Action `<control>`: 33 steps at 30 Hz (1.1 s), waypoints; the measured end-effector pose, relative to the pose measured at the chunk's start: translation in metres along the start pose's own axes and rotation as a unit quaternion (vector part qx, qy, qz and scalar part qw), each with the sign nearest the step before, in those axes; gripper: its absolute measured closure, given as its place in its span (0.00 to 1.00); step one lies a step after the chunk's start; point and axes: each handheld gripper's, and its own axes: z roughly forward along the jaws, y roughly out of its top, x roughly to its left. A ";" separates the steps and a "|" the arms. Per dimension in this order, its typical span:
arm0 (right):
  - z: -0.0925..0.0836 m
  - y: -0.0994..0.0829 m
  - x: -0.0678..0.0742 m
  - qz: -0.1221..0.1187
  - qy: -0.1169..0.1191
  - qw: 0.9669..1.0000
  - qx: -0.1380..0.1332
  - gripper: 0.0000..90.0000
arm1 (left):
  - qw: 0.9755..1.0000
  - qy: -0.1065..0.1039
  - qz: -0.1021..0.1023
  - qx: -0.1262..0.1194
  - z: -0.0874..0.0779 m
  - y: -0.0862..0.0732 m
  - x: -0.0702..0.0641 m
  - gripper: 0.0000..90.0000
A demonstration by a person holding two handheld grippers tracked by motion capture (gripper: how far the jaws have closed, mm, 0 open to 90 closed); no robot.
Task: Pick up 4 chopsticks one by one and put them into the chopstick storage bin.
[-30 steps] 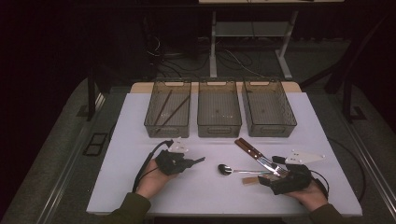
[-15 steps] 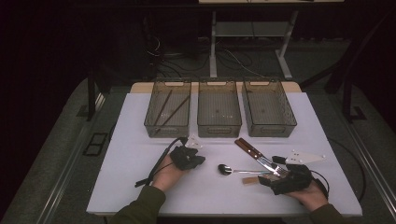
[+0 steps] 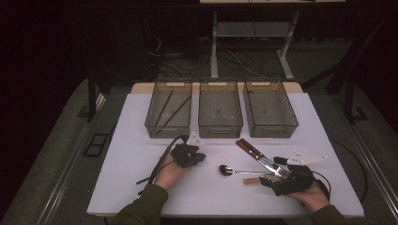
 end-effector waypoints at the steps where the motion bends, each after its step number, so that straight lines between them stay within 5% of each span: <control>1: 0.000 0.000 0.000 0.000 0.000 1.000 0.000 0.01 | 1.000 0.002 0.000 0.000 0.000 0.000 0.001 1.00; 15: 0.000 0.000 0.000 0.001 0.000 1.000 -0.001 0.01 | 1.000 0.005 -0.006 -0.008 -0.004 0.001 0.007 1.00; 27: -0.001 0.000 0.001 0.000 0.001 1.000 -0.002 0.01 | 0.999 -0.012 -0.019 -0.046 -0.053 -0.016 0.009 0.74; 33: -0.001 0.000 0.001 -0.001 0.003 1.000 0.002 0.01 | 0.997 -0.001 -0.040 -0.061 -0.074 -0.035 0.021 0.64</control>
